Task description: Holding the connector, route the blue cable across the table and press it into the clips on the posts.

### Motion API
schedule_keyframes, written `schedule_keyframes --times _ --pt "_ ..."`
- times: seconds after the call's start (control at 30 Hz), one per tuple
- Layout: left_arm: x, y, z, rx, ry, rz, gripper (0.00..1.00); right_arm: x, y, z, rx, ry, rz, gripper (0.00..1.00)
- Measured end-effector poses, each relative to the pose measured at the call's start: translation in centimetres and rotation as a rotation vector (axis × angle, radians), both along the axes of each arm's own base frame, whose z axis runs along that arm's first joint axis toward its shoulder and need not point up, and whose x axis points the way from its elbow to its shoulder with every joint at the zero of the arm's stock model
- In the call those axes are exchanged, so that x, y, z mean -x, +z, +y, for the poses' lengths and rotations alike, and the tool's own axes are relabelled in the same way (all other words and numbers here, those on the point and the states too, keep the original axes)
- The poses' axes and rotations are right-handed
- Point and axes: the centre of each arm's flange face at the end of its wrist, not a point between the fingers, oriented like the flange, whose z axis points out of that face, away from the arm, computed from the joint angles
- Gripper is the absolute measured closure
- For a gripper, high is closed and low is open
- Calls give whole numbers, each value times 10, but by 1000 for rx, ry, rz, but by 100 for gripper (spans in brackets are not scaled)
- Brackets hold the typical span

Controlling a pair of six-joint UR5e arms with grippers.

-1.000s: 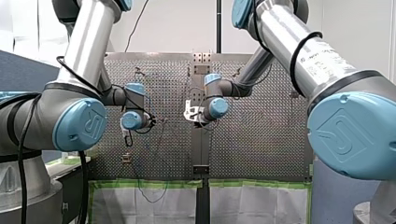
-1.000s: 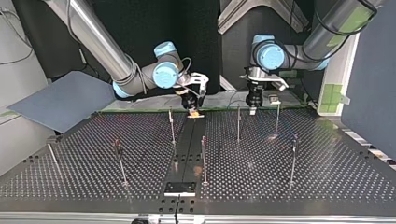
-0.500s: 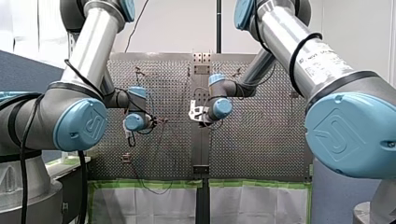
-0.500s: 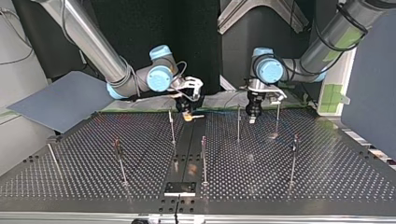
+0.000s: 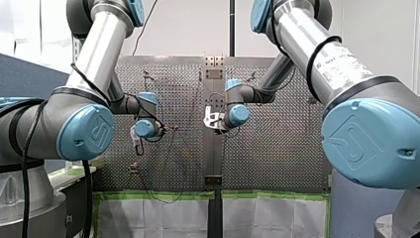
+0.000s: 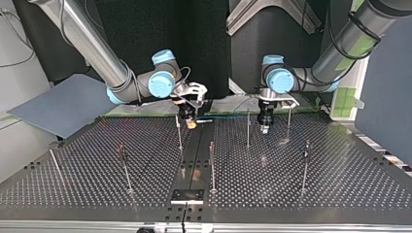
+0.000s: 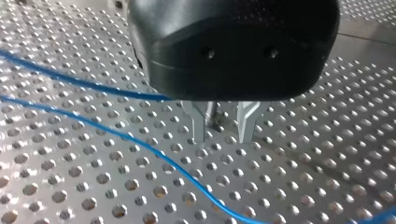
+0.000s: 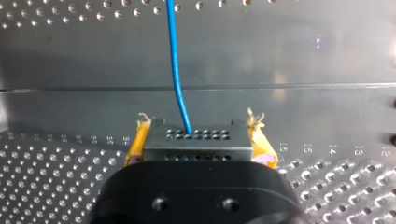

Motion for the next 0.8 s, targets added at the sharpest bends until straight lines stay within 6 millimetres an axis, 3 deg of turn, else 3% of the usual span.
schedule_keyframes --times 0.03,0.07,0.13,0.43,0.8 --pt "1 -1 0 -6 6 7 31 0 0 0 0 2 0 100" --pt "2 -2 1 -15 12 17 31 0 0 0 0 3 0 100" --pt "4 -3 1 -30 16 31 0 0 0 0 0 4 0 100" --pt "17 -6 1 -104 42 108 0 -1 0 1 -2 18 -1 100" --pt "60 7 -9 -92 9 161 0 -3 -1 3 -6 27 0 100"
